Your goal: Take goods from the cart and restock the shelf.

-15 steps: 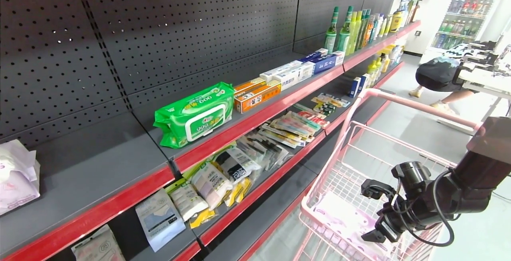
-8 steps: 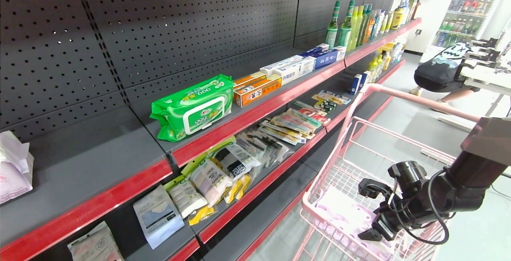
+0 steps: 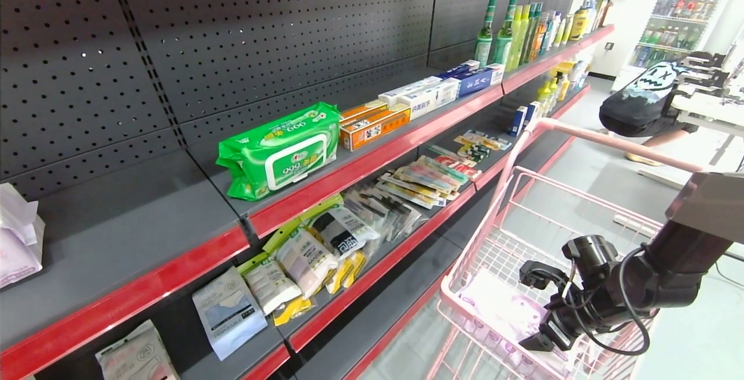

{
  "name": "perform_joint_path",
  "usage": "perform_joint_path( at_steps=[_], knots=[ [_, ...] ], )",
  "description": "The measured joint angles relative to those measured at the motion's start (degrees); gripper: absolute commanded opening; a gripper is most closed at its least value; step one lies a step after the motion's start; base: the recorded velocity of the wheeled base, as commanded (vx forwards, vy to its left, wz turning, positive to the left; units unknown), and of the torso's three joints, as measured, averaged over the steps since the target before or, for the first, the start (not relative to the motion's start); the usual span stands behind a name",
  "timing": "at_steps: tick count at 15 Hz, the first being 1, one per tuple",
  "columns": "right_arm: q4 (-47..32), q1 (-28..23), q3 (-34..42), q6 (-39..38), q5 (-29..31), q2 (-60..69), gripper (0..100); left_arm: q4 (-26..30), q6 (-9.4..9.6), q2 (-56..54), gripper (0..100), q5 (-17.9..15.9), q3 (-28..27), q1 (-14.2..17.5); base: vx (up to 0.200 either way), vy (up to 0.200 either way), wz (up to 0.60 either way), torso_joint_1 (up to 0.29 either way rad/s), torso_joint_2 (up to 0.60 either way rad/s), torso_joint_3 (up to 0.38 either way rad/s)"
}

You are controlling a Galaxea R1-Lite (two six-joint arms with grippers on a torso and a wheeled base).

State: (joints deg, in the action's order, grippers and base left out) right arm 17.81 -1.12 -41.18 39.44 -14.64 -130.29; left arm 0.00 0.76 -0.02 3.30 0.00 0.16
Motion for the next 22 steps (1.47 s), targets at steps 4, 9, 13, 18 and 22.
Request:
perform_joint_path(
  at_steps=[4, 9, 13, 18, 22],
  knots=[
    [-0.18, -0.17, -0.05, -0.22, -0.02, 1.11, 100, 0.00, 0.00, 0.00, 100, 0.00, 0.00, 0.00, 0.000, 0.000, 0.00, 0.000, 0.00, 0.000],
    [-5.28, 0.11, 0.09, -0.71, -3.75, 4.94, 100, 0.00, -0.02, 0.00, 100, 0.00, 0.00, 0.00, 0.000, 0.000, 0.00, 0.000, 0.00, 0.000],
    [-5.33, 0.16, -0.57, -0.71, -4.00, 4.69, 100, 0.00, 0.00, 0.00, 100, 0.00, 0.00, 0.00, 0.000, 0.000, 0.00, 0.000, 0.00, 0.000],
    [-4.99, 0.13, -2.86, -0.35, -3.43, 1.90, 100, 0.00, 0.02, 0.00, 100, 0.00, 0.00, 0.00, 0.000, 0.000, 0.00, 0.000, 0.00, 0.000],
    [-4.84, 0.30, -3.55, -0.41, -3.28, 0.37, 100, 0.00, 0.02, 0.00, 100, 0.00, 0.00, 0.00, 0.000, 0.000, 0.00, 0.000, 0.00, 0.000]
  ],
)
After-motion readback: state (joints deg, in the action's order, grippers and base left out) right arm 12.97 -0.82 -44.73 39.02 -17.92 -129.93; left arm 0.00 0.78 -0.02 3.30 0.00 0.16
